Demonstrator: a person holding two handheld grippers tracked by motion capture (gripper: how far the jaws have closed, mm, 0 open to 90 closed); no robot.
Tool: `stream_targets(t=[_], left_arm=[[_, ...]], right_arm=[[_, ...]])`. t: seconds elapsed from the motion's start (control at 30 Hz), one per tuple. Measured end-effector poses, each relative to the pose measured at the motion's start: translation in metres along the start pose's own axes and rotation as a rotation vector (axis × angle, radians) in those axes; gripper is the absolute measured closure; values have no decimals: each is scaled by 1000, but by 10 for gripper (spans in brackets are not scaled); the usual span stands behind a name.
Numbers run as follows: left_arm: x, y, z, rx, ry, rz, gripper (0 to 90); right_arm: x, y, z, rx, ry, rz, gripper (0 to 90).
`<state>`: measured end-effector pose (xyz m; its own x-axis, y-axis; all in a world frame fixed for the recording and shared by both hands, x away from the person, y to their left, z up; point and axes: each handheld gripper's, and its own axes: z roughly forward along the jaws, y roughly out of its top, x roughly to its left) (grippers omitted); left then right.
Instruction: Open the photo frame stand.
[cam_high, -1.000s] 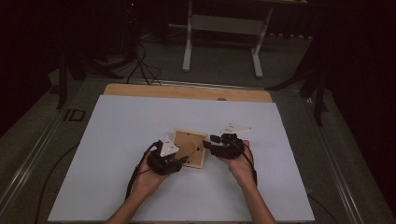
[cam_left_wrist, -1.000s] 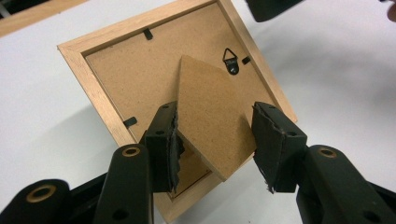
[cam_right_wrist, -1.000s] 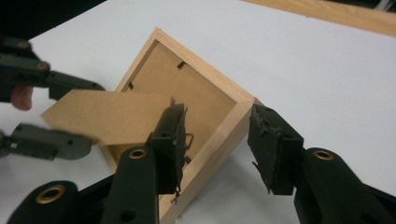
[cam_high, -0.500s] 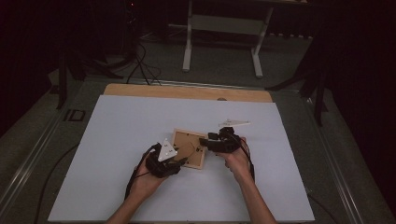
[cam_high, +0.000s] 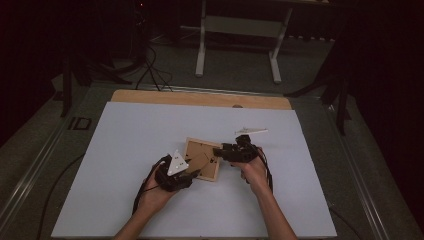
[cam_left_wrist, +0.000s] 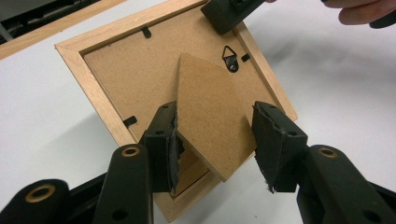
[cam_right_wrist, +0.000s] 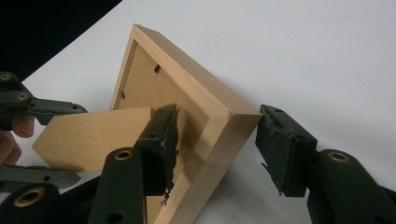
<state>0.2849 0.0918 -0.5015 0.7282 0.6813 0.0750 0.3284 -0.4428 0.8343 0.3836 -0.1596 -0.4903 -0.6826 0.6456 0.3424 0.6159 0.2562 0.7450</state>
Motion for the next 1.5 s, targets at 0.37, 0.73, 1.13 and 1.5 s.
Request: stream_targets(t=[0.37, 0.73, 1.13, 1.5], left_arm=[[11, -4, 1, 37, -116, -84, 514], [26, -2, 0, 64, -229, -220, 663], [27, 0, 3, 64, -187, -209, 715], [29, 7, 10, 74, -118, -185, 735]], right_arm=[[5, 1, -4, -12, 16, -24, 537], [18, 3, -11, -21, -9, -103, 555], [31, 8, -13, -20, -86, -188, 561], [40, 15, -14, -27, -168, -260, 561]])
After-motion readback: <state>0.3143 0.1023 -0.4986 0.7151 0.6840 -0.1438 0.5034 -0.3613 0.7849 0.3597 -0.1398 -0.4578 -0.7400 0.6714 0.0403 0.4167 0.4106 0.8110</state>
